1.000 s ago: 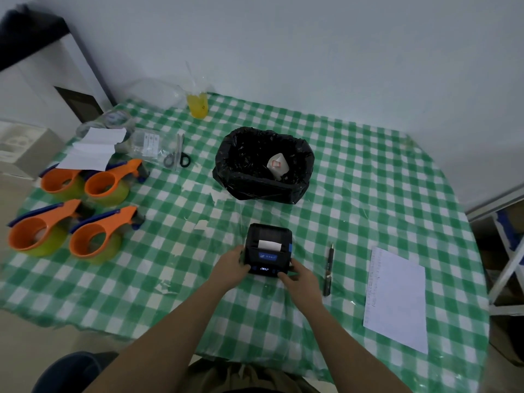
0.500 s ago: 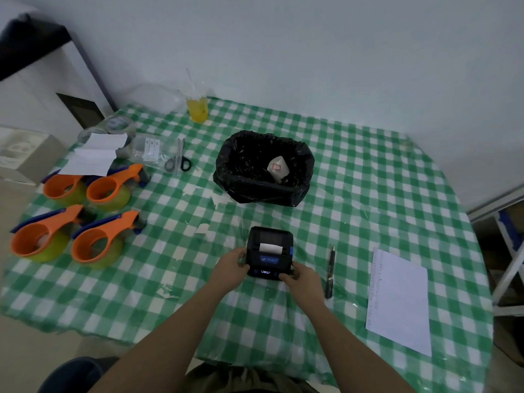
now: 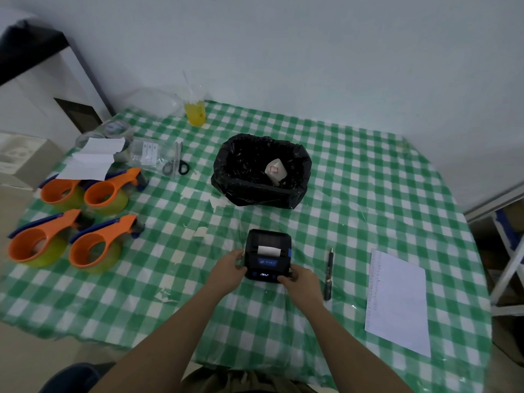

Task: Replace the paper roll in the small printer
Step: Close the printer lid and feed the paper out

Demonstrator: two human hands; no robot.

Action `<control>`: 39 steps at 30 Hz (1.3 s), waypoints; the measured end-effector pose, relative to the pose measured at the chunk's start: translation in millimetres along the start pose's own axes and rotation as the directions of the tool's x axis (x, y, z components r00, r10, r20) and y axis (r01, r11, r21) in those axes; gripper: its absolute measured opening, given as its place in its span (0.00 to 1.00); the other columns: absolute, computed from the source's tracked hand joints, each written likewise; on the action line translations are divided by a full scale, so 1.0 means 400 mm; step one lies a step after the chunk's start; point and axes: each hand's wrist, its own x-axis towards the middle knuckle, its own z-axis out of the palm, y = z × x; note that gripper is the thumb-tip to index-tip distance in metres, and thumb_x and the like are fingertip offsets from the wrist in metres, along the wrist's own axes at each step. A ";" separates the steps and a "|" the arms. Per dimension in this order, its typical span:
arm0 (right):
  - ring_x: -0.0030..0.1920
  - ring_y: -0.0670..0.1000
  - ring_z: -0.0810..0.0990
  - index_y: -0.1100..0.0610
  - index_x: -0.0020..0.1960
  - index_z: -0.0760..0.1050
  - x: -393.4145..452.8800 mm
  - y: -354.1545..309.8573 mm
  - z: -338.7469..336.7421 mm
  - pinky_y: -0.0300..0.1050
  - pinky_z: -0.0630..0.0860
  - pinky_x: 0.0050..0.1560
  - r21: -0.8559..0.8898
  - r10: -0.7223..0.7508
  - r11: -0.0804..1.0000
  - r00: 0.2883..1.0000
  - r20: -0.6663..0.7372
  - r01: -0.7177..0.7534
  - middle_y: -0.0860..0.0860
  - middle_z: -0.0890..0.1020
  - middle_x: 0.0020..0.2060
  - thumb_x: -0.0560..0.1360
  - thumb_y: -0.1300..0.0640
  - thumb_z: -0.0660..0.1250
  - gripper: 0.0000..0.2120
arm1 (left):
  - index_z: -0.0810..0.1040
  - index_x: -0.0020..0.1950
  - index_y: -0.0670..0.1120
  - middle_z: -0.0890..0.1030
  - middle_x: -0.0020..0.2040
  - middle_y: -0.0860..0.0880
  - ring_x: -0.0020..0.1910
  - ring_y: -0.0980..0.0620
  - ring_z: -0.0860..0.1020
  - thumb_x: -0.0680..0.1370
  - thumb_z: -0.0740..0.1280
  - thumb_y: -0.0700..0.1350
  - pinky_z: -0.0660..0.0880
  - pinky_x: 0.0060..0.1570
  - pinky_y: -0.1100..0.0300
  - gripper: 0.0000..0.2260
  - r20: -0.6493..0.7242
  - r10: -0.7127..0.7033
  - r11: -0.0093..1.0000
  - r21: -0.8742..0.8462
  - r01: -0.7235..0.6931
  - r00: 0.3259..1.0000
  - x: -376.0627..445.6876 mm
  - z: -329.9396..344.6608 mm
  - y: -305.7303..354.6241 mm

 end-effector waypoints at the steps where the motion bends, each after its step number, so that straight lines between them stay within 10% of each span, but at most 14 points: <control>1: 0.39 0.48 0.76 0.56 0.59 0.78 -0.001 0.000 0.000 0.35 0.68 0.34 -0.005 -0.001 1.000 1.000 0.001 0.001 0.57 0.84 0.48 0.72 0.57 0.70 0.16 | 0.67 0.68 0.42 0.73 0.67 0.41 0.59 0.43 0.77 0.76 0.63 0.35 0.71 0.60 0.52 0.21 0.000 -0.001 1.000 0.001 0.001 1.000 0.001 0.000 0.000; 39: 0.47 0.50 0.79 0.58 0.62 0.74 -0.012 0.007 -0.026 0.47 0.77 0.49 0.113 0.030 0.993 0.994 -0.108 -0.018 0.54 0.82 0.51 0.75 0.50 0.66 0.18 | 0.67 0.68 0.41 0.75 0.66 0.41 0.62 0.43 0.75 0.77 0.63 0.40 0.71 0.64 0.50 0.20 -0.057 -0.023 0.999 -0.027 0.021 0.998 -0.001 -0.007 -0.012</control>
